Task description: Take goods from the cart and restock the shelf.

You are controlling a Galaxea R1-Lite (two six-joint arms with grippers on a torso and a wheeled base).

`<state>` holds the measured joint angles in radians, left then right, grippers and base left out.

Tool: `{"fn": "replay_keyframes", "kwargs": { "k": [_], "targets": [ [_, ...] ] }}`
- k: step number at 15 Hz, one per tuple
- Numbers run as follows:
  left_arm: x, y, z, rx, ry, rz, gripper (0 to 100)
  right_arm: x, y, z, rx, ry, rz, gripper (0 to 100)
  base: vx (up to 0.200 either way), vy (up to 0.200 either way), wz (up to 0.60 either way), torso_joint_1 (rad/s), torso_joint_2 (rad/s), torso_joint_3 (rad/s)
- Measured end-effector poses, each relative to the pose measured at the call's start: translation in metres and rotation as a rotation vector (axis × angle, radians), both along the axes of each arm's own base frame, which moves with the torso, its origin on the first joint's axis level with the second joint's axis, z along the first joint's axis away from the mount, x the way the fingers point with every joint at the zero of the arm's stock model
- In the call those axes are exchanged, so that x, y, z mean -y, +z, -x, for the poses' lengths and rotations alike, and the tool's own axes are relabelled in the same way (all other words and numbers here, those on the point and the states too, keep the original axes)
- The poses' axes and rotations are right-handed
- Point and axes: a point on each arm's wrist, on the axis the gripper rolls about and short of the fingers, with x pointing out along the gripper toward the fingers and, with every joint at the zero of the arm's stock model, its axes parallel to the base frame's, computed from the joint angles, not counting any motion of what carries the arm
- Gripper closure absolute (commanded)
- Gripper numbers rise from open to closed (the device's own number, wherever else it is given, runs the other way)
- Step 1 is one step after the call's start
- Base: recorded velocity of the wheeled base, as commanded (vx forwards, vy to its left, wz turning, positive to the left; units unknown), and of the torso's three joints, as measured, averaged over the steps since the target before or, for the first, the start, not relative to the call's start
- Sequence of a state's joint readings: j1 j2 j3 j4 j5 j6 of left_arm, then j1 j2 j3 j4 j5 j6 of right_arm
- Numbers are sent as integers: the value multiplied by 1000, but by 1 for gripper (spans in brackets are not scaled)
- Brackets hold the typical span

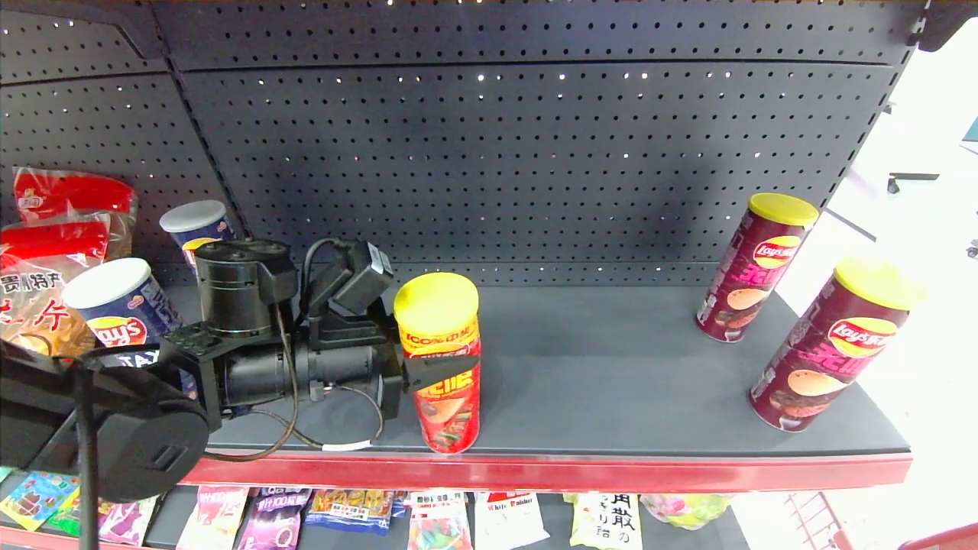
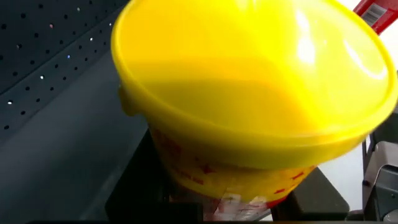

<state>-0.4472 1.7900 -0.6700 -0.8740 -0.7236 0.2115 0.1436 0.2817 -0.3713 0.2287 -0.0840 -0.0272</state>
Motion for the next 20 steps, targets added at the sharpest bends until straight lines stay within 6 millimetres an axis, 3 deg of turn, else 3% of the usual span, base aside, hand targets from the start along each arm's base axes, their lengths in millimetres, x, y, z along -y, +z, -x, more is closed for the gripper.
{"fn": "replay_keyframes", "kwargs": {
  "k": [9, 10, 16, 20],
  "targets": [
    [-1, -8, 0, 18, -5, 11, 100, 0, 1, 0, 2, -2, 1, 100, 0, 0, 0, 0, 0, 0],
    [-1, -9, -1, 31, -3, 18, 0, 0, 1, 0, 3, -2, 1, 100, 0, 0, 0, 0, 0, 0],
    [-2, -23, 0, 27, 11, 33, 0, 0, 0, 0, 2, -3, 1, 100, 0, 0, 0, 0, 0, 0],
    [-3, -22, 2, -7, 19, 49, 0, 0, 1, 0, 1, -3, 1, 100, 0, 0, 0, 0, 0, 0]
  ]
}}
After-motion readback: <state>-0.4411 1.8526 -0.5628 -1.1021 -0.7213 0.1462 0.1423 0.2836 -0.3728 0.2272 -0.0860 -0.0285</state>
